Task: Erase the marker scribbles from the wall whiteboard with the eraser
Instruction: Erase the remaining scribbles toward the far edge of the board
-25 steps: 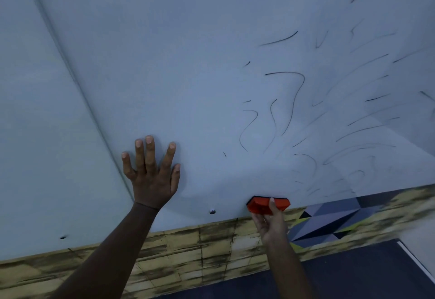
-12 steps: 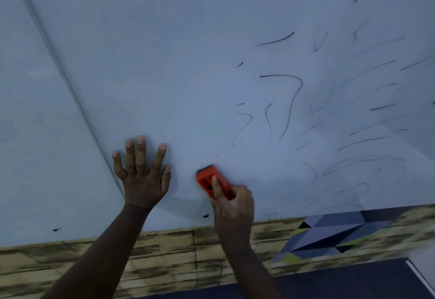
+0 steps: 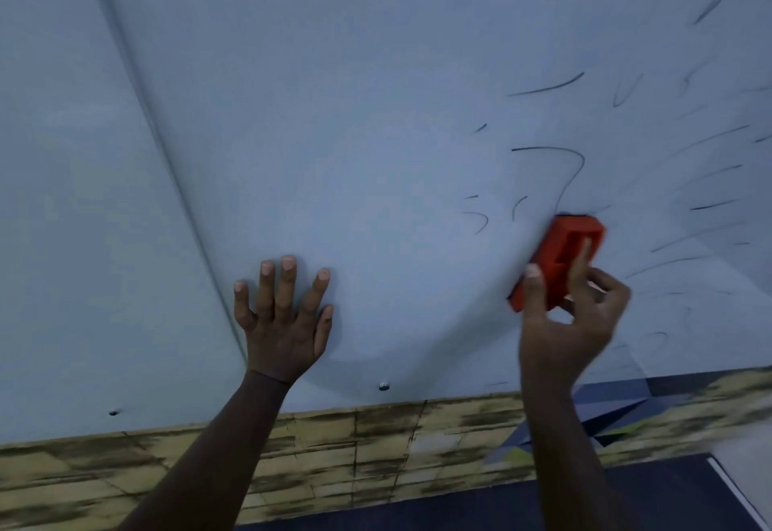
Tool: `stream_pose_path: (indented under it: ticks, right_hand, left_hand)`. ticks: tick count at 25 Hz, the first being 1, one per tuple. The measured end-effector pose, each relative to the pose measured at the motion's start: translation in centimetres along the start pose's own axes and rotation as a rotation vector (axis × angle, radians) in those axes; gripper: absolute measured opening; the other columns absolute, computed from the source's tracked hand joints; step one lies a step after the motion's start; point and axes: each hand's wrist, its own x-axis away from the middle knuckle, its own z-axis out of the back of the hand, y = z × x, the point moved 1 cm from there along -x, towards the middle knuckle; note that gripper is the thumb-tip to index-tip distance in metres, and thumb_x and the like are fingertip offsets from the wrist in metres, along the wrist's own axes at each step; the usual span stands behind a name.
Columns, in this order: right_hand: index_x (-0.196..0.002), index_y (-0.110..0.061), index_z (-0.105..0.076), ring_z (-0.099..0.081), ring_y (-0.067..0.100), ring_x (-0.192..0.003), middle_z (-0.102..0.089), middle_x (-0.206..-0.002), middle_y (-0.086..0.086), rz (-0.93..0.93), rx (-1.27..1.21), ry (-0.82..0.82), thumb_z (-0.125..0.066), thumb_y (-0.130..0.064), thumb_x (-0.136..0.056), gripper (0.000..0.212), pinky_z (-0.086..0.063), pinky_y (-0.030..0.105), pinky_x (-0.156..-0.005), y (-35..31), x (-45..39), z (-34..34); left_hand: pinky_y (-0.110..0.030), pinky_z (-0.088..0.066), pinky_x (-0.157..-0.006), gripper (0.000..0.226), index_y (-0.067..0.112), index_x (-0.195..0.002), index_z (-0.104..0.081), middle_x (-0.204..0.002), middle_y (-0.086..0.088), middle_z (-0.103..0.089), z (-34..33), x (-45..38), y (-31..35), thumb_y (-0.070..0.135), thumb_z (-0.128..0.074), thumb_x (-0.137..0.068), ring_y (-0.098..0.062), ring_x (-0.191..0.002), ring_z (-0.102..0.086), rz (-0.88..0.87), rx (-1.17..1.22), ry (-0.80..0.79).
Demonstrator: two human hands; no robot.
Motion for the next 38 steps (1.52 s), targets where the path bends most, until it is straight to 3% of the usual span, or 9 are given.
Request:
stream_pose_path:
  ticks: [3, 8, 11, 15, 21, 26, 28, 30, 38]
  right_hand:
    - [-0.138, -0.012, -0.065, -0.052, 0.003, -0.105, -0.048, -0.120, 0.007, -0.106, -0.060, 0.076, -0.070, -0.034, -0.099, 0.045, -0.060, 0.046, -0.079, -0.2, 0.1, -0.1]
    - [-0.144, -0.019, -0.059, -0.052, 0.021, -0.107, -0.042, -0.124, -0.007, 0.209, 0.053, -0.201, -0.072, -0.028, -0.096, 0.051, -0.055, 0.037, -0.081, -3.7, 8.8, -3.8]
    - [-0.140, -0.020, -0.065, -0.054, 0.027, -0.100, -0.054, -0.115, 0.006, 0.455, 0.204, -0.392, -0.074, -0.025, -0.096, 0.045, -0.051, 0.045, -0.075, -3.9, 14.6, -4.7]
    - [-0.139, -0.025, -0.065, -0.061, 0.030, -0.099, -0.063, -0.112, 0.011, 0.552, 0.199, -0.375, -0.072, -0.029, -0.098, 0.041, -0.053, 0.046, -0.074, -4.0, 12.1, -4.2]
    - [-0.162, -0.034, -0.027, -0.051, 0.016, -0.101, -0.049, -0.117, 0.003, 0.354, 0.080, -0.205, -0.077, -0.034, -0.092, 0.085, -0.046, 0.021, -0.078, -4.9, 0.1, -1.0]
    - [-0.154, -0.024, -0.047, -0.060, 0.019, -0.109, -0.049, -0.121, 0.001, 0.072, -0.161, 0.011, -0.077, -0.029, -0.092, 0.069, -0.059, 0.040, -0.089, -2.8, -10.0, 2.6]
    - [-0.153, -0.022, -0.049, -0.057, 0.017, -0.108, -0.047, -0.118, 0.000, 0.082, -0.212, 0.029, -0.076, -0.031, -0.092, 0.067, -0.057, 0.030, -0.092, -3.3, -10.9, 2.5]
    - [-0.150, -0.016, -0.053, -0.053, 0.019, -0.106, -0.046, -0.115, 0.002, 0.170, -0.202, -0.003, -0.075, -0.030, -0.092, 0.064, -0.051, 0.022, -0.091, -4.2, -10.0, 1.5]
    - [-0.142, -0.026, -0.063, -0.060, 0.030, -0.095, -0.063, -0.111, 0.007, 0.782, 0.025, -0.440, -0.078, -0.032, -0.086, 0.058, -0.044, 0.042, -0.076, -4.7, -1.0, -2.1]
  left_hand:
    - [-0.057, -0.003, -0.132, 0.063, 0.021, -0.169, -0.030, -0.178, -0.015, -0.011, -0.2, 0.2, -0.1, 0.043, -0.038, -0.110, -0.035, -0.165, -0.009, -0.011, 0.008, 0.016]
    - [-0.055, -0.003, -0.133, 0.064, 0.021, -0.168, -0.031, -0.178, -0.014, -0.013, -0.6, 0.7, -0.2, 0.043, -0.042, -0.109, -0.034, -0.165, -0.011, -0.019, 0.032, 0.016]
    - [-0.055, -0.001, -0.133, 0.065, 0.020, -0.169, -0.028, -0.179, -0.013, -0.009, -0.1, 0.8, -0.3, 0.042, -0.044, -0.110, -0.033, -0.166, -0.007, -0.024, 0.034, -0.023]
    - [-0.054, -0.004, -0.132, 0.072, 0.021, -0.169, -0.027, -0.178, -0.011, -0.011, 1.5, 0.2, -0.1, 0.037, -0.055, -0.106, -0.031, -0.166, -0.007, -0.007, 0.057, -0.082]
    - [-0.051, -0.028, -0.114, 0.059, 0.016, -0.155, -0.050, -0.160, -0.006, -0.041, 3.7, -7.3, 1.5, 0.026, -0.065, -0.099, -0.026, -0.150, -0.033, 0.135, 0.060, 0.016]
    - [-0.055, -0.023, -0.119, 0.063, 0.010, -0.164, -0.038, -0.172, -0.008, -0.029, 4.8, -20.4, 1.4, 0.026, -0.054, -0.105, -0.027, -0.162, -0.022, 0.155, 0.032, 0.122]
    - [-0.055, -0.019, -0.124, 0.066, 0.009, -0.166, -0.031, -0.175, -0.011, -0.024, 5.2, -24.3, 1.1, 0.026, -0.050, -0.106, -0.025, -0.165, -0.012, 0.133, -0.013, 0.148]
    - [-0.057, -0.015, -0.128, 0.066, 0.008, -0.168, -0.026, -0.176, -0.014, -0.021, 5.1, -26.6, 1.1, 0.026, -0.046, -0.107, -0.027, -0.166, -0.009, 0.117, -0.032, 0.136]
    - [-0.062, -0.010, -0.131, 0.064, 0.007, -0.170, -0.018, -0.177, -0.015, -0.016, 3.8, -26.7, 1.3, 0.025, -0.033, -0.110, -0.034, -0.165, -0.013, 0.086, -0.065, 0.096]
